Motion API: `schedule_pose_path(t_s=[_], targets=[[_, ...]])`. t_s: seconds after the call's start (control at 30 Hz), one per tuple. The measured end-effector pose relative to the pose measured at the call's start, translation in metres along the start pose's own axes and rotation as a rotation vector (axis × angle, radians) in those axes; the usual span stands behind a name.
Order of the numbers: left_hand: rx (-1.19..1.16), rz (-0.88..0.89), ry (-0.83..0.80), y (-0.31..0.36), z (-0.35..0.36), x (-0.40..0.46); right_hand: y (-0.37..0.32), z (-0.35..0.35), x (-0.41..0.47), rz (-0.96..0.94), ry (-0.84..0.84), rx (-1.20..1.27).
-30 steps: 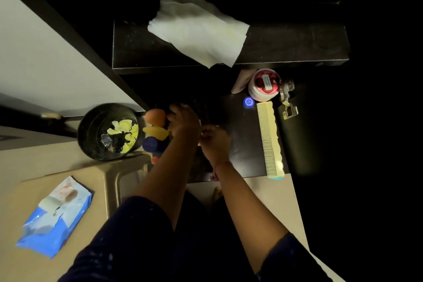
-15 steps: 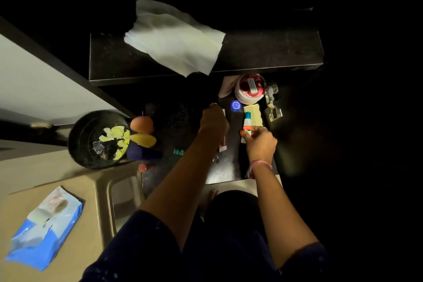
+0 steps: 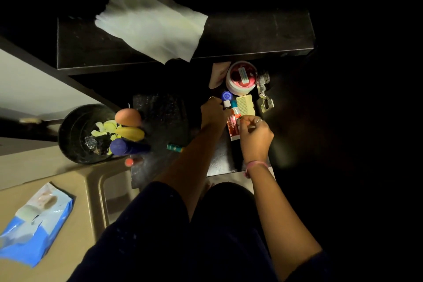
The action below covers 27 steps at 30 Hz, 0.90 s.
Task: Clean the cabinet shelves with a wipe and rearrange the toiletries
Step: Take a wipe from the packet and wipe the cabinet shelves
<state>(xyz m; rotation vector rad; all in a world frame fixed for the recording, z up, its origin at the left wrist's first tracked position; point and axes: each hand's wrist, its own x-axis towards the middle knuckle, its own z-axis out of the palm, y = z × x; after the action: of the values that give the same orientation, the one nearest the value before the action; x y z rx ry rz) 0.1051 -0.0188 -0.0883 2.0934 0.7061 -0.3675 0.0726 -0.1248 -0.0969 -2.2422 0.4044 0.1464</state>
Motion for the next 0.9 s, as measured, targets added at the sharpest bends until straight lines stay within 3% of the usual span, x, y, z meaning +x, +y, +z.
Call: schedule_pose_path(t_s=[0.13,0.27,0.33,0.43,0.6,0.9], targets=[[-0.136,0.003,0.069,-0.009,-0.020,-0.018,0.006,0.006,-0.042,-0.187,-0.040,-0.057],[-0.330,0.007,0.088,-0.037,-0.054,-0.063,0.016,0.018,-0.072,-0.327,-0.505,-0.174],[-0.412,-0.002,0.083,-0.057,-0.066,-0.093,0.018,0.027,-0.077,-0.400,-0.607,-0.301],[-0.533,-0.105,0.080,-0.082,-0.075,-0.131,0.013,0.037,-0.080,-0.479,-0.645,-0.382],[-0.592,-0.206,0.069,-0.108,-0.074,-0.156,0.006,0.048,-0.074,-0.447,-0.658,-0.369],[-0.583,-0.233,0.059,-0.118,-0.074,-0.160,-0.006,0.063,-0.074,-0.479,-0.602,-0.368]])
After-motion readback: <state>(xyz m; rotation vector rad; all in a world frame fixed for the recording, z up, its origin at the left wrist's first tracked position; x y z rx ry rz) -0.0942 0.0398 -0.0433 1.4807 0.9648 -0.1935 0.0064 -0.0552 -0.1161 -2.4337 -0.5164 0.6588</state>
